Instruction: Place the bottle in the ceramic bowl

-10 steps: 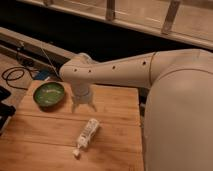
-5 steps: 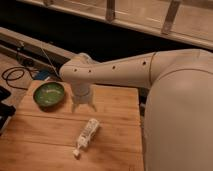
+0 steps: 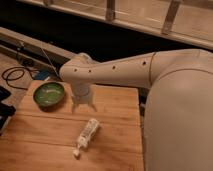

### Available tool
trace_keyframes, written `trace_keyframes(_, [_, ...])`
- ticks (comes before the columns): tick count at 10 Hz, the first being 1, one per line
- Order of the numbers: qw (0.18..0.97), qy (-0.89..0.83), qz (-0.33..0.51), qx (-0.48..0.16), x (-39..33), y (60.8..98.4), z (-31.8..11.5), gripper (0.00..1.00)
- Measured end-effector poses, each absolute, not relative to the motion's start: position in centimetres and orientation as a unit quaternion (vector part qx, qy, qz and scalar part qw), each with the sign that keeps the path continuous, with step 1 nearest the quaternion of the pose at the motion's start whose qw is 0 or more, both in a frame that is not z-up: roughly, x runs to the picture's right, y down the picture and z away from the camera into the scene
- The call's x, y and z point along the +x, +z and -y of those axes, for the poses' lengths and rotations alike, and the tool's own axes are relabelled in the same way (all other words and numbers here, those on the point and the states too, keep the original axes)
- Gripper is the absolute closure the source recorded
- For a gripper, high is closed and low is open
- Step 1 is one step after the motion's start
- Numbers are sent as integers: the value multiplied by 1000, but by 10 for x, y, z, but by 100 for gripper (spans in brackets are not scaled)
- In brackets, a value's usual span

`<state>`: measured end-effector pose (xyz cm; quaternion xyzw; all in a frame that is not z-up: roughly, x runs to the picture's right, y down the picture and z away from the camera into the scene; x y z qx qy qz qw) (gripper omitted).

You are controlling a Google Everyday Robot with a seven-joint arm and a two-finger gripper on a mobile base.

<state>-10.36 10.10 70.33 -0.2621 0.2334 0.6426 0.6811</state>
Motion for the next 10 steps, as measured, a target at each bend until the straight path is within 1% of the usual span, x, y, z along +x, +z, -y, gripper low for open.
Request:
trace_keyframes(8, [681, 643, -236, -260, -103, 704, -102, 35])
trace_keyframes(10, [678, 646, -247, -250, -99, 713, -110, 35])
